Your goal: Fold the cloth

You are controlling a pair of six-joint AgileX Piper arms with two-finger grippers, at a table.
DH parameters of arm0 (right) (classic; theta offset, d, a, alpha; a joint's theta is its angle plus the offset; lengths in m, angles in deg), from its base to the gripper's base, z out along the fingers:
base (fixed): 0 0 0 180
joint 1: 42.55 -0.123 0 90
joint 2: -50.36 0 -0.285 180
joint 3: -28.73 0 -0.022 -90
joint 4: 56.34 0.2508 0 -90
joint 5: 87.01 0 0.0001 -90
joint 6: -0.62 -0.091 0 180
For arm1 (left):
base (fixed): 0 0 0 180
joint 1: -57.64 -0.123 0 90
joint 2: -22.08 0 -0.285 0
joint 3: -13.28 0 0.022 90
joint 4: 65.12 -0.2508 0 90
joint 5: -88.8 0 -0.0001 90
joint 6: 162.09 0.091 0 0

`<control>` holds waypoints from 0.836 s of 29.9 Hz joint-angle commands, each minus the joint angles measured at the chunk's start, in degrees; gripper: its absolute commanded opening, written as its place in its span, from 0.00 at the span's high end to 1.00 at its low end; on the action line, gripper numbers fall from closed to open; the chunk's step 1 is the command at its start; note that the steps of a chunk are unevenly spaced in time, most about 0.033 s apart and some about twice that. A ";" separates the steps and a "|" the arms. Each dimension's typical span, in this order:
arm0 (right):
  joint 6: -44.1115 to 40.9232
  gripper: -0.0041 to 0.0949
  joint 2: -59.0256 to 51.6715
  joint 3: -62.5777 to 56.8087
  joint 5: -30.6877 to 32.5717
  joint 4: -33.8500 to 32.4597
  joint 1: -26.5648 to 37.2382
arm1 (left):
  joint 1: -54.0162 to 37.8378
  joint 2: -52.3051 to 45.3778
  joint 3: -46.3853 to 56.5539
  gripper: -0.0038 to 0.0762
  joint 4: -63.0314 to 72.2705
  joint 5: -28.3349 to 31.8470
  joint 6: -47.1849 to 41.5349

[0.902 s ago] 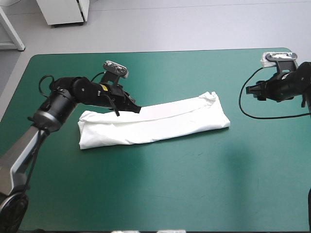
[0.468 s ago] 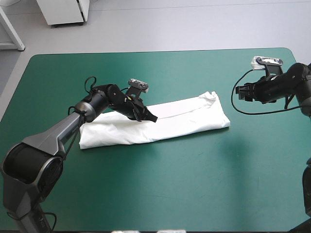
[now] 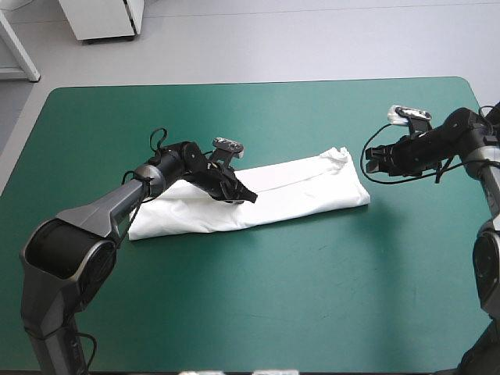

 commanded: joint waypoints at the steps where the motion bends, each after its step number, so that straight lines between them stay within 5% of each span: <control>1: 2.64 0.40 0.01 1.44 0.11 5.37 0.13 | 0.34 -2.70 -1.72 0.96 1.92 0.40 0.09; 20: 4.61 0.41 9.22 1.68 1.81 7.36 -6.67 | 0.34 -2.70 -1.72 0.96 1.68 -0.71 -0.01; 25: 4.36 0.66 10.30 1.68 1.84 7.03 -7.16 | 0.34 -2.70 -1.72 0.96 1.68 -0.71 -0.01</control>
